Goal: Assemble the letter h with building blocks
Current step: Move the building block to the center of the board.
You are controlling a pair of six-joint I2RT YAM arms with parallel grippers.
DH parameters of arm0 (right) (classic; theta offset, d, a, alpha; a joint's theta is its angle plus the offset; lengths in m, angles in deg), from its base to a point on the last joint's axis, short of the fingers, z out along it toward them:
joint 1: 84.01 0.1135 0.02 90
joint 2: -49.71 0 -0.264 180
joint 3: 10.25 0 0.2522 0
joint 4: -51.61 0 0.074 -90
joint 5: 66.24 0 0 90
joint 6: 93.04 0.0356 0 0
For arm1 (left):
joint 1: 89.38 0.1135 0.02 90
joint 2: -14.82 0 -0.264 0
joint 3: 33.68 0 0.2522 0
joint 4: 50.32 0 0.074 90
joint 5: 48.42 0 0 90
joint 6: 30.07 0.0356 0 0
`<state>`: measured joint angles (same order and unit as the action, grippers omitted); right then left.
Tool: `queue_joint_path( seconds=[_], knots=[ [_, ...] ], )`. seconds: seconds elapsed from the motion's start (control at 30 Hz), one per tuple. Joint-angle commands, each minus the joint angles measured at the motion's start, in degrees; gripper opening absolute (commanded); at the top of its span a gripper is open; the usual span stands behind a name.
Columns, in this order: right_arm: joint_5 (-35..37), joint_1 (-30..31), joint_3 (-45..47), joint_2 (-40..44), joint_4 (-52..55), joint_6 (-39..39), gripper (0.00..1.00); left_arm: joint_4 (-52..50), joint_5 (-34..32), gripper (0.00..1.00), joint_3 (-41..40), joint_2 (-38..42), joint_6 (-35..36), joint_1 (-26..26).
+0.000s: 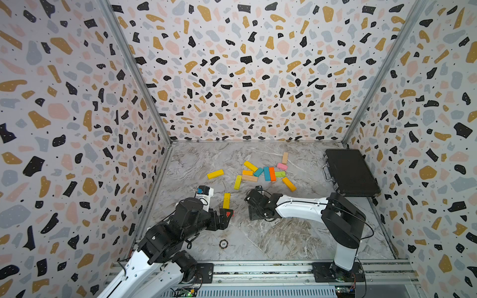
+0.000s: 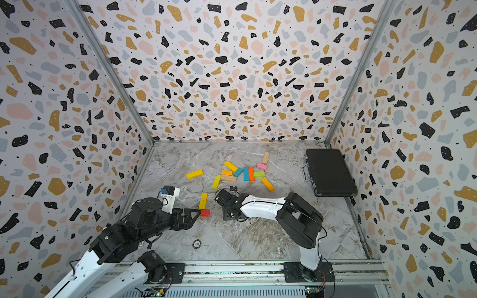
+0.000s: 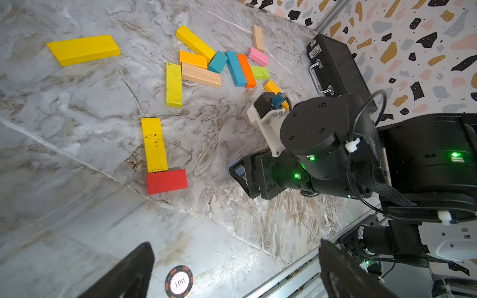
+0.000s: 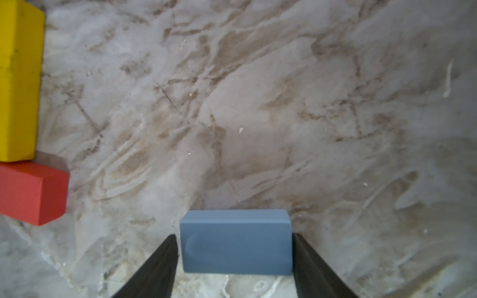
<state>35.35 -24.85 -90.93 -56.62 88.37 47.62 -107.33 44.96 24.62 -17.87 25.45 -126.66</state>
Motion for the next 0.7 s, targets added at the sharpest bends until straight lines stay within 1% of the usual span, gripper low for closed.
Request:
queue_joint_path(
  seconds=[0.0, 0.2, 0.47, 0.67],
  knots=[
    [1.85, 1.92, -2.76, -0.97, 3.42, 2.28, 0.67, -0.2, -0.73, 0.99, 1.85, 1.54, 0.5, 0.28],
    [2.19, 3.05, -4.11, -2.85, 3.95, 4.45, 0.66, -1.37, -1.51, 0.99, 3.06, 2.45, 0.86, 0.28],
    [2.71, 4.08, -7.37, -4.98, 3.96, 10.1, 0.6, -2.85, -2.61, 0.99, 3.86, 3.75, 1.6, 0.31],
    [2.38, 4.72, -12.5, -7.8, 5.47, 12.65, 0.59, -3.75, -3.11, 0.99, 4.19, 4.21, 2.15, 0.28]
  ],
)
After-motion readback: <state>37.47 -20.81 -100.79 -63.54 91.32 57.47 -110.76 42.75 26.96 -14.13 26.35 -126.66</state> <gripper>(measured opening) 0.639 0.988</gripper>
